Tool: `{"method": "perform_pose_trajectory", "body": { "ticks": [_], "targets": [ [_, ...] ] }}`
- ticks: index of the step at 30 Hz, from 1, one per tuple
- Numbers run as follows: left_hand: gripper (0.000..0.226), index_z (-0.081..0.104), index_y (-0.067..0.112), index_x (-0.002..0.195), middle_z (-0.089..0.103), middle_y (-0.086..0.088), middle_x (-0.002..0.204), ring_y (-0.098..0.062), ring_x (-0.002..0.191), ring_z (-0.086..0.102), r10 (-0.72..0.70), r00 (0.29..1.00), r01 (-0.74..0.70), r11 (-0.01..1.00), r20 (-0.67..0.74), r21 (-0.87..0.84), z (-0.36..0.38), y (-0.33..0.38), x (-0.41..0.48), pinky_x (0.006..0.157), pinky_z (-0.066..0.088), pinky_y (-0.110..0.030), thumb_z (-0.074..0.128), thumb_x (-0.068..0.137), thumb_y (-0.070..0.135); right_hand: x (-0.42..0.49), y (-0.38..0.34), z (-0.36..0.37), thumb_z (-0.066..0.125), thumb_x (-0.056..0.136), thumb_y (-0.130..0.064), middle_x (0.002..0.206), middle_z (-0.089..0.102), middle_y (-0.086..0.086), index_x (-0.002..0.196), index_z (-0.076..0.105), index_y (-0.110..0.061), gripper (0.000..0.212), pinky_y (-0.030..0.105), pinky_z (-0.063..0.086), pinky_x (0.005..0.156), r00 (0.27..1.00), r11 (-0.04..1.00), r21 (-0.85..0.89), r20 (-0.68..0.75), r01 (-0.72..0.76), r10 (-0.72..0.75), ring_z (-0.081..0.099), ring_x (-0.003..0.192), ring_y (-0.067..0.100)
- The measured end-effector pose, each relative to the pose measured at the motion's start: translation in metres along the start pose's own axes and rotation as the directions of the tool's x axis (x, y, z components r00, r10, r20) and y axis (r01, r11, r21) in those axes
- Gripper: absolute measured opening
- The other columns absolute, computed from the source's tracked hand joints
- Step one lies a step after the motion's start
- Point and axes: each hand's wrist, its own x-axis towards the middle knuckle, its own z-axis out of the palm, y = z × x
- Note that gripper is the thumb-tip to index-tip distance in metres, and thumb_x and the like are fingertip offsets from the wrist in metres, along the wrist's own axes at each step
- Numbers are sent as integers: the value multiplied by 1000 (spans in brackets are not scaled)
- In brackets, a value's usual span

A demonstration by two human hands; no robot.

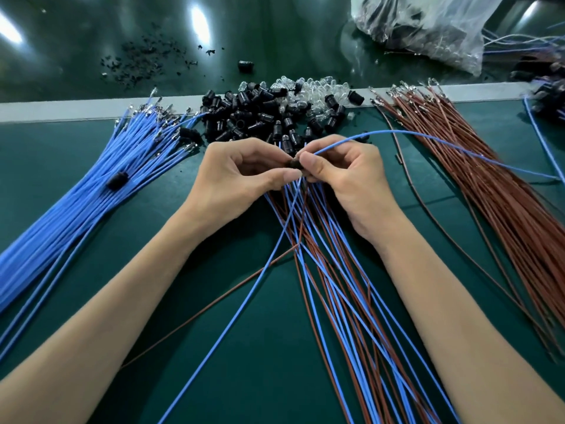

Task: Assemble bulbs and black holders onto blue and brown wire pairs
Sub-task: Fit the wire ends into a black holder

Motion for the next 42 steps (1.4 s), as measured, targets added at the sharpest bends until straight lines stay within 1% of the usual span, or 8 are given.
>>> {"method": "perform_pose_trajectory", "body": {
  "ticks": [2, 8, 13, 19, 24, 30, 35, 42],
  "targets": [
    [16, 71, 12, 87, 74, 5, 74, -9, 67, 65, -12, 1000, 14, 997, 27, -78, -4, 0, 0, 66, 54, -19, 72, 73, 20, 0, 1, -1, 68, 80, -9, 73, 71, 3, 74, 70, -17, 11, 30, 58, 74, 1000, 995, 96, 8, -29, 29, 68, 68, 17],
    [11, 73, 16, 86, 74, 1, 75, -10, 67, 67, -42, 998, 54, 963, 51, -263, -8, -4, 2, 65, 54, -19, 70, 76, 14, 1, -1, -3, 67, 81, -15, 74, 73, 0, 75, 72, -14, 8, 17, 53, 64, 999, 969, 245, 41, -43, 34, 67, 66, 8],
    [7, 74, 14, 83, 74, -4, 76, -15, 65, 63, -45, 995, 67, 959, 86, -277, -9, -8, 4, 64, 52, -19, 69, 77, 14, 2, 1, -5, 71, 72, -21, 75, 73, 2, 74, 74, -14, 8, 17, 53, 64, 998, 956, 291, 46, -47, 35, 68, 65, 10],
    [2, 72, 21, 71, 68, 6, 61, -4, 54, 60, 29, 996, -16, 988, 83, -153, -8, -7, 5, 59, 49, -13, 71, 72, 22, 4, 4, -2, 70, 77, -13, 73, 73, 2, 70, 76, -17, 10, 23, 56, 72, 996, 974, 221, 85, -50, 32, 69, 69, 15],
    [8, 64, 9, 78, 67, 10, 58, 1, 51, 59, 34, 998, -29, 994, 45, -102, -4, -7, 5, 56, 47, -10, 65, 71, 14, 1, -1, 0, 66, 81, -3, 69, 71, 0, 74, 71, -9, 11, 17, 53, 64, 995, 973, 225, 90, -56, 36, 68, 62, 10],
    [4, 70, 17, 75, 69, 4, 64, -6, 56, 61, 9, 998, 1, 990, 69, -142, -5, -4, 3, 61, 51, -16, 73, 76, 20, -2, -3, 2, 66, 82, 3, 72, 72, 7, 81, 69, -5, 9, 25, 57, 65, 997, 972, 232, 77, -45, 28, 70, 64, 20],
    [19, 68, 12, 81, 72, 5, 72, -6, 67, 65, 65, 994, -64, 998, 85, -14, 0, -3, -1, 68, 53, -17, 76, 65, 19, -3, -2, 1, 79, 68, -2, 65, 67, -3, 70, 59, -18, 25, 21, 52, 57, 998, 989, 132, 22, 61, -64, 63, 57, 10],
    [19, 69, 16, 80, 73, 1, 74, -9, 68, 65, 94, 995, -95, 995, 16, 32, 0, -7, -5, 69, 54, -22, 77, 64, 22, -7, -1, -3, 79, 69, 0, 71, 70, 0, 77, 61, -16, 25, 25, 53, 68, 991, 990, 65, 42, 127, -130, 65, 67, 14]
  ]
}}
